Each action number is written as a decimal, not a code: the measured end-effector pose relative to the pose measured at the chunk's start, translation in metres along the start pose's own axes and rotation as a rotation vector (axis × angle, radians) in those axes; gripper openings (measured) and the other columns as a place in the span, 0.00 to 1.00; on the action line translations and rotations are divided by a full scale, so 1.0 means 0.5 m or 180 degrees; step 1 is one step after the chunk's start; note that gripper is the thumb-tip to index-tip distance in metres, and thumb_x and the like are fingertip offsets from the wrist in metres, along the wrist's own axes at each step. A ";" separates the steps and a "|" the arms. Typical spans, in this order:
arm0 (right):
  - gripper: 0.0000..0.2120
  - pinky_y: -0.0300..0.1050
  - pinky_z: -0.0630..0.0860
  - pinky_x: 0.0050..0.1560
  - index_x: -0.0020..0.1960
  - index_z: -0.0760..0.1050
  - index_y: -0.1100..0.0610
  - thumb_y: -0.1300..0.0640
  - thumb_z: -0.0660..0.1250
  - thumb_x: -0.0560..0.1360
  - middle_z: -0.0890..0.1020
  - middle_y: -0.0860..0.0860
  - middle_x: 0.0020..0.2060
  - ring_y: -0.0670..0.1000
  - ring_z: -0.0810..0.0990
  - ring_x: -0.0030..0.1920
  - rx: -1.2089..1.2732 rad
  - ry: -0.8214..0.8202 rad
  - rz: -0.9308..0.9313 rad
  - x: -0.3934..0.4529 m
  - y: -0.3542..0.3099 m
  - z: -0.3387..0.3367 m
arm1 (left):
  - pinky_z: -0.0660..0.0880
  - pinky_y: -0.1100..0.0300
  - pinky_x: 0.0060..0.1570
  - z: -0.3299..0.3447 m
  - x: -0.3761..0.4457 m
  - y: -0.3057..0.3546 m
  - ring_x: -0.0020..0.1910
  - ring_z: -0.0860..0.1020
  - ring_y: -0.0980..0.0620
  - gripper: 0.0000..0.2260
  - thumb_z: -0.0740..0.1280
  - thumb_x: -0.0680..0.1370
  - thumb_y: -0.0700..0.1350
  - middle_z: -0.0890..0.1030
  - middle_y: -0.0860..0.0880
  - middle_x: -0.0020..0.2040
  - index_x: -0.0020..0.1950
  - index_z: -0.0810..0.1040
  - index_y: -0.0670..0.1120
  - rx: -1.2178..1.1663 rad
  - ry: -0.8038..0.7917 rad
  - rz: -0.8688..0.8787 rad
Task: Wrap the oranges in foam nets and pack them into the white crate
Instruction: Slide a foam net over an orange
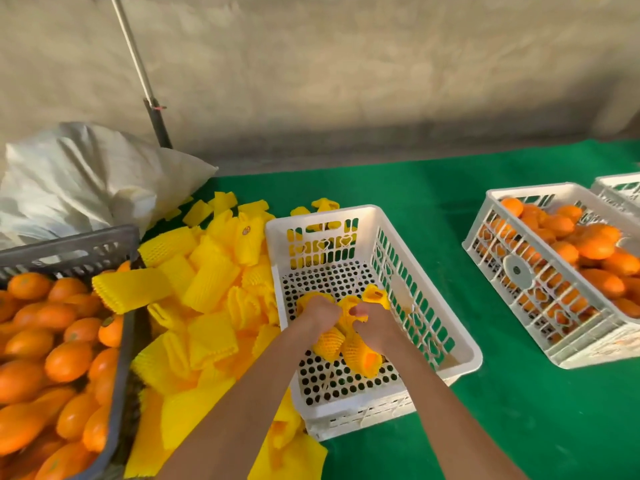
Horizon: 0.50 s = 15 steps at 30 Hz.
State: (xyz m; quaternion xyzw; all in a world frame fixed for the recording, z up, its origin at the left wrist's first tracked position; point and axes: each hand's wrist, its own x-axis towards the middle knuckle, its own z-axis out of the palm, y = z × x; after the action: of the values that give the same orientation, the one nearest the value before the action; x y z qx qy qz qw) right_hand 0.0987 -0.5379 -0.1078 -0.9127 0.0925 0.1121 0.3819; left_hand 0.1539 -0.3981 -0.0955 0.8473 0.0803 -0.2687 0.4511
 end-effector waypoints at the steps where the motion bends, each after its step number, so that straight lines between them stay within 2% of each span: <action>1: 0.17 0.35 0.69 0.55 0.67 0.78 0.58 0.65 0.63 0.79 0.79 0.53 0.66 0.53 0.77 0.65 0.0078 0.0057 -0.0048 -0.001 -0.018 -0.001 | 0.77 0.64 0.37 -0.011 -0.007 0.007 0.38 0.77 0.52 0.10 0.65 0.81 0.38 0.75 0.50 0.39 0.40 0.73 0.47 0.0160 0.0068 0.0053; 2: 0.17 0.35 0.69 0.55 0.65 0.79 0.58 0.66 0.63 0.78 0.80 0.53 0.64 0.52 0.78 0.64 0.0157 0.0125 -0.0120 -0.001 -0.040 -0.001 | 0.70 0.67 0.29 -0.023 -0.014 0.012 0.33 0.72 0.54 0.12 0.64 0.80 0.38 0.72 0.51 0.36 0.38 0.71 0.47 0.0286 0.0185 0.0126; 3: 0.16 0.35 0.70 0.55 0.63 0.80 0.58 0.67 0.64 0.78 0.82 0.52 0.62 0.51 0.78 0.63 0.0233 0.0185 -0.0209 0.000 -0.065 0.000 | 0.64 0.68 0.24 -0.036 -0.024 0.017 0.31 0.67 0.55 0.13 0.64 0.80 0.38 0.69 0.50 0.35 0.36 0.68 0.46 0.0315 0.0267 0.0261; 4: 0.15 0.36 0.72 0.55 0.61 0.81 0.58 0.68 0.64 0.78 0.83 0.52 0.59 0.50 0.79 0.61 0.0289 0.0225 -0.0322 0.000 -0.094 0.004 | 0.61 0.67 0.24 -0.051 -0.034 0.015 0.32 0.66 0.56 0.13 0.63 0.80 0.37 0.68 0.50 0.34 0.36 0.68 0.45 0.0312 0.0333 0.0426; 6: 0.13 0.34 0.73 0.47 0.56 0.83 0.58 0.68 0.64 0.78 0.83 0.49 0.50 0.49 0.79 0.52 0.0251 0.0266 -0.0616 -0.001 -0.156 0.019 | 0.65 0.64 0.31 -0.096 -0.071 0.004 0.34 0.69 0.55 0.08 0.63 0.79 0.35 0.73 0.49 0.36 0.40 0.77 0.40 0.0076 0.0462 0.0719; 8: 0.11 0.41 0.74 0.42 0.51 0.83 0.60 0.70 0.63 0.78 0.82 0.51 0.43 0.53 0.79 0.46 0.0171 0.0249 -0.0956 -0.007 -0.224 0.043 | 0.74 0.62 0.40 -0.156 -0.110 -0.019 0.40 0.77 0.54 0.11 0.61 0.79 0.32 0.81 0.47 0.42 0.49 0.84 0.37 -0.0209 0.0654 0.0971; 10: 0.11 0.50 0.76 0.45 0.52 0.83 0.63 0.70 0.63 0.78 0.83 0.56 0.45 0.58 0.81 0.46 0.0156 0.0166 -0.1211 -0.020 -0.289 0.076 | 0.74 0.62 0.42 -0.222 -0.152 -0.046 0.44 0.78 0.52 0.13 0.61 0.79 0.30 0.83 0.44 0.46 0.52 0.85 0.36 -0.0194 0.0899 0.1144; 13: 0.06 0.48 0.71 0.39 0.53 0.81 0.59 0.64 0.67 0.78 0.84 0.56 0.47 0.57 0.80 0.44 0.0002 -0.0011 -0.1454 -0.050 -0.365 0.130 | 0.73 0.55 0.44 -0.311 -0.206 -0.095 0.45 0.78 0.47 0.09 0.64 0.80 0.33 0.83 0.41 0.44 0.48 0.84 0.35 0.0205 0.1172 0.1194; 14: 0.03 0.47 0.70 0.39 0.51 0.80 0.58 0.60 0.68 0.79 0.84 0.57 0.48 0.57 0.80 0.45 -0.0214 -0.0086 -0.1478 -0.059 -0.382 0.150 | 0.75 0.52 0.47 -0.336 -0.218 -0.116 0.47 0.79 0.45 0.08 0.65 0.80 0.34 0.83 0.40 0.46 0.47 0.84 0.36 0.0338 0.1202 0.1121; 15: 0.06 0.48 0.71 0.41 0.51 0.78 0.57 0.54 0.68 0.79 0.83 0.56 0.50 0.58 0.80 0.48 -0.0558 -0.0130 -0.1418 -0.067 -0.392 0.169 | 0.76 0.50 0.53 -0.357 -0.231 -0.136 0.52 0.80 0.44 0.07 0.65 0.80 0.36 0.84 0.41 0.51 0.51 0.84 0.37 0.0465 0.1149 0.1011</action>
State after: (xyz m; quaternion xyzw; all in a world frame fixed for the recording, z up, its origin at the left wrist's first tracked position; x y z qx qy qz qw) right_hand 0.1053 -0.3390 -0.0235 -0.9378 -0.1289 0.0512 0.3183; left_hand 0.0994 -0.2021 -0.0035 0.9139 0.0058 -0.0440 0.4036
